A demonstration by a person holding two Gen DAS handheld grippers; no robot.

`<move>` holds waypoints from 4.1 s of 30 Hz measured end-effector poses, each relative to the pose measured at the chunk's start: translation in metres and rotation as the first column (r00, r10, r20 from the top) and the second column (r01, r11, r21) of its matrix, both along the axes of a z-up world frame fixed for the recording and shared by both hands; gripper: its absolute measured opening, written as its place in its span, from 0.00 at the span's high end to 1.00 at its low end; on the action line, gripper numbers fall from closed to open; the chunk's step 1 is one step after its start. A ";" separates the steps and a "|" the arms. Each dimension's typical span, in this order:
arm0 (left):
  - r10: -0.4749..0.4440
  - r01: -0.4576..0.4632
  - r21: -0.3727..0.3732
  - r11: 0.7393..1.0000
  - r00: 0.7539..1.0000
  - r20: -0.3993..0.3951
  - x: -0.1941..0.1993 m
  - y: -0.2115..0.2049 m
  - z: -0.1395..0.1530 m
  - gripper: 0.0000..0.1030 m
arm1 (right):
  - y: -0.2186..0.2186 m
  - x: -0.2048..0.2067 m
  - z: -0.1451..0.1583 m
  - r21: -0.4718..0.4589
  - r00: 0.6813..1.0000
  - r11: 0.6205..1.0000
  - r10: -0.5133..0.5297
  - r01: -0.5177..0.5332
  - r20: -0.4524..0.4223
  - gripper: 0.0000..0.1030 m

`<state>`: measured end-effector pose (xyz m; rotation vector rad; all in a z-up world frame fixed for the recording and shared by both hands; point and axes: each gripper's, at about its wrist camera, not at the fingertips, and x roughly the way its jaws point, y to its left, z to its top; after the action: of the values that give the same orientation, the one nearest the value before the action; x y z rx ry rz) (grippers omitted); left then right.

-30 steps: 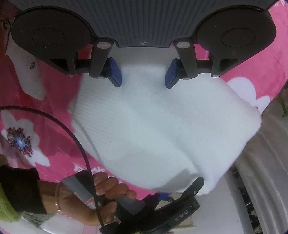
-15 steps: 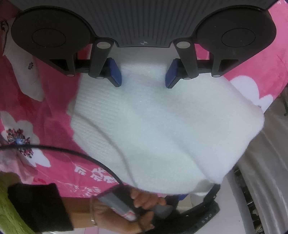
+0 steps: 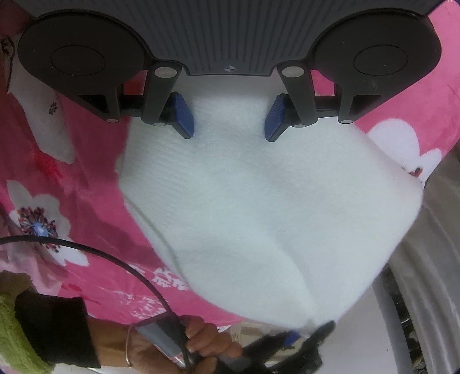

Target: Fold clothes

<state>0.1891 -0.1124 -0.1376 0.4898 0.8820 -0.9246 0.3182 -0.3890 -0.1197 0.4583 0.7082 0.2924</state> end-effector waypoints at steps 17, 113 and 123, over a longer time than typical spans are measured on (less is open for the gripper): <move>-0.070 0.069 0.019 0.997 0.995 0.064 -0.012 -0.008 0.006 0.44 | 0.030 -0.076 0.012 -0.217 0.981 0.964 0.177 -0.157 0.075 0.56; 0.471 -0.468 -0.085 0.879 0.882 0.011 0.116 0.035 0.011 0.32 | 0.121 -0.022 -0.020 -0.687 0.995 0.719 -0.066 0.103 0.080 0.65; 0.492 -0.491 -0.102 0.865 0.871 -0.017 0.117 0.038 0.009 0.32 | 0.124 -0.021 -0.021 -0.705 0.995 0.701 -0.057 0.102 0.087 0.62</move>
<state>0.3056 -0.0746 -0.1285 0.1613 0.8889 -0.4918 0.2969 -0.2652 -0.1409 -0.2686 0.6832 -0.0690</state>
